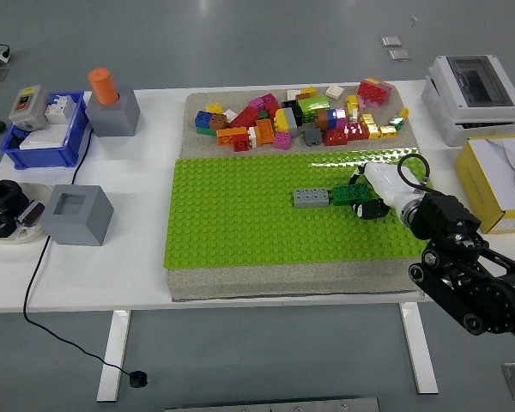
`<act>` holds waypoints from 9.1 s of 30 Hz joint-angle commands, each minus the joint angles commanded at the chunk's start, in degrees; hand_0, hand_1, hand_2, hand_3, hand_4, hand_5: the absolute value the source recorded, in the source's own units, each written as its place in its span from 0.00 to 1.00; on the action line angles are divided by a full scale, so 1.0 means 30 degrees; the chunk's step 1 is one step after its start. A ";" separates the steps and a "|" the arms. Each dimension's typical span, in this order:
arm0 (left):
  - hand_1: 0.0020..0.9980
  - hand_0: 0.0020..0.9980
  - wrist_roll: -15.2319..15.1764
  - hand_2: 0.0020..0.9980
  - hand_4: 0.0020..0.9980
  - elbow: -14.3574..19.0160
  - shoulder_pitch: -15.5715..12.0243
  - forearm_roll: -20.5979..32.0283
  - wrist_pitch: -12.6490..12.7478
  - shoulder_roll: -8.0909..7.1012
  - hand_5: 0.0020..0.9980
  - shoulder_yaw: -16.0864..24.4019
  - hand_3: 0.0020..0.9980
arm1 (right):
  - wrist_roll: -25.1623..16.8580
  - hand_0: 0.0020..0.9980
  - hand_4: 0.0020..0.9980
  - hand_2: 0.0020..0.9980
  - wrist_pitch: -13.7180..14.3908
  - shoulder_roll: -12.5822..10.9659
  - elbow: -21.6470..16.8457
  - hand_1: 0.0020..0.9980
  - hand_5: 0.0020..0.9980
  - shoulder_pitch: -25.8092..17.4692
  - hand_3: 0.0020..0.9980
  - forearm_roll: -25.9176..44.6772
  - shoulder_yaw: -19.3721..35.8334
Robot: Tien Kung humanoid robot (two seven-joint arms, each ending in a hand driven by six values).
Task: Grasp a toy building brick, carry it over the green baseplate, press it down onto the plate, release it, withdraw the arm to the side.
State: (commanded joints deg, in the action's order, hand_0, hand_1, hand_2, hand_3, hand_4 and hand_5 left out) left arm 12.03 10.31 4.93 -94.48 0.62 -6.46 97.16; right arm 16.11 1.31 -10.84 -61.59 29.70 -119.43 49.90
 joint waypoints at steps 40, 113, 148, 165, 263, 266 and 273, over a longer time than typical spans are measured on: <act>0.64 0.66 0.0020 0.65 0.71 0.0000 0.0015 -0.0096 -0.0025 -0.0006 0.21 0.0009 0.67 | -0.0406 0.77 0.60 0.82 0.0291 0.0297 0.0837 0.79 0.16 0.0349 0.63 0.0654 -0.0431; 0.64 0.66 -0.0149 0.63 0.71 0.0000 0.0095 -0.0423 -0.0018 0.0006 0.19 0.0208 0.65 | -0.0505 0.81 1.00 0.88 0.0155 -0.1119 -0.2331 0.82 0.63 -0.0659 0.69 0.0848 -0.0326; 0.64 0.66 -0.0137 0.63 0.71 0.0000 0.0104 -0.0237 -0.0016 0.0014 0.18 0.0040 0.65 | -0.0949 0.81 0.99 0.88 0.0489 -0.0486 -0.0775 0.82 0.66 -0.0570 0.63 0.0881 -0.1122; 0.64 0.66 -0.0145 0.63 0.71 0.0000 0.0064 -0.0222 -0.0007 0.0036 0.19 0.0059 0.64 | -0.1284 0.81 0.96 0.88 0.0942 -0.0602 -0.1298 0.82 0.65 -0.0671 0.63 0.0913 -0.0774; 0.64 0.66 -0.0140 0.63 0.71 0.0000 -0.0294 -0.0236 0.0168 -0.0459 0.21 0.0915 0.64 | -0.2919 0.67 0.16 0.82 0.3204 -0.2553 -0.2513 0.74 0.00 -0.4456 0.63 -0.0880 0.5477; 0.64 0.66 -0.0164 0.63 0.71 0.0000 -0.0294 -0.0248 0.0192 -0.0631 0.21 0.0996 0.64 | -0.2437 0.67 0.16 0.82 0.2619 -0.2749 -0.2748 0.74 0.00 -0.4493 0.63 -0.1402 0.5434; 0.64 0.66 -0.0175 0.63 0.70 0.0000 -0.0235 -0.0266 0.0221 -0.0893 0.22 0.1186 0.64 | -0.1244 0.72 0.15 0.87 0.1338 -0.2820 -0.3232 0.80 0.00 -0.4377 0.63 -0.2423 0.5007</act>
State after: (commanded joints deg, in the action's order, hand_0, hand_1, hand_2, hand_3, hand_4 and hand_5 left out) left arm 11.50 10.31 4.23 -95.28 1.29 -9.14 100.72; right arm 12.37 5.33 -19.30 -71.29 16.57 -126.70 64.92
